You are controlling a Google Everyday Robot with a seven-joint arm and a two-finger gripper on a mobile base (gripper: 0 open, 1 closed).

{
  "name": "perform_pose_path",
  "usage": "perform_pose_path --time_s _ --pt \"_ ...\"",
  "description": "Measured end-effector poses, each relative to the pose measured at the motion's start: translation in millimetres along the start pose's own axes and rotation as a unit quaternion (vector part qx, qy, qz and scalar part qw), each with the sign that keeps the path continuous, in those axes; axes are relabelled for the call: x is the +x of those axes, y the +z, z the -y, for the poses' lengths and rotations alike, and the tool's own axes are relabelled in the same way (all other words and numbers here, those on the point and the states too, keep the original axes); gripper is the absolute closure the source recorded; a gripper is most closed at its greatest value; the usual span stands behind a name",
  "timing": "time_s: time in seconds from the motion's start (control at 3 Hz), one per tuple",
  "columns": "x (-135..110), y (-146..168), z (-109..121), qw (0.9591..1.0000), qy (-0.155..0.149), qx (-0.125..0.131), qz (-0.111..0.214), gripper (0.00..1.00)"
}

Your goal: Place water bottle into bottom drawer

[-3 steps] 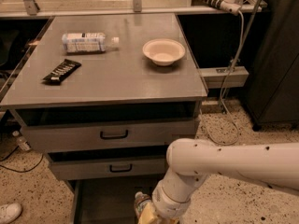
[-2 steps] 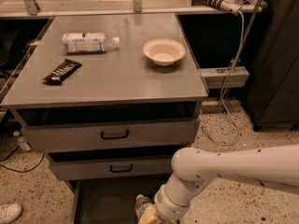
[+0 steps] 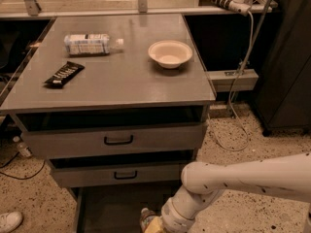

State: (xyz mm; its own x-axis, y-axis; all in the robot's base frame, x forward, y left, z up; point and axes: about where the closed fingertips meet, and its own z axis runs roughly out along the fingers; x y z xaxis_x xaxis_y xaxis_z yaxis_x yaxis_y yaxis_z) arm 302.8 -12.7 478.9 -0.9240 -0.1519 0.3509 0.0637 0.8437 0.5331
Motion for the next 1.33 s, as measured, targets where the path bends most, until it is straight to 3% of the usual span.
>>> perform_pose_path --time_s 0.33,0.67,1.33 --pt "-2.4 10.3 3.2 1.0000 0.003 -0.005 -0.006 1.00" --pt "-19.0 37.2 10.3 0.9996 0.004 -0.029 -0.002 1.00" --pt "-51.2 84.8 23.3 0.9954 0.015 -0.094 0.003 1.00"
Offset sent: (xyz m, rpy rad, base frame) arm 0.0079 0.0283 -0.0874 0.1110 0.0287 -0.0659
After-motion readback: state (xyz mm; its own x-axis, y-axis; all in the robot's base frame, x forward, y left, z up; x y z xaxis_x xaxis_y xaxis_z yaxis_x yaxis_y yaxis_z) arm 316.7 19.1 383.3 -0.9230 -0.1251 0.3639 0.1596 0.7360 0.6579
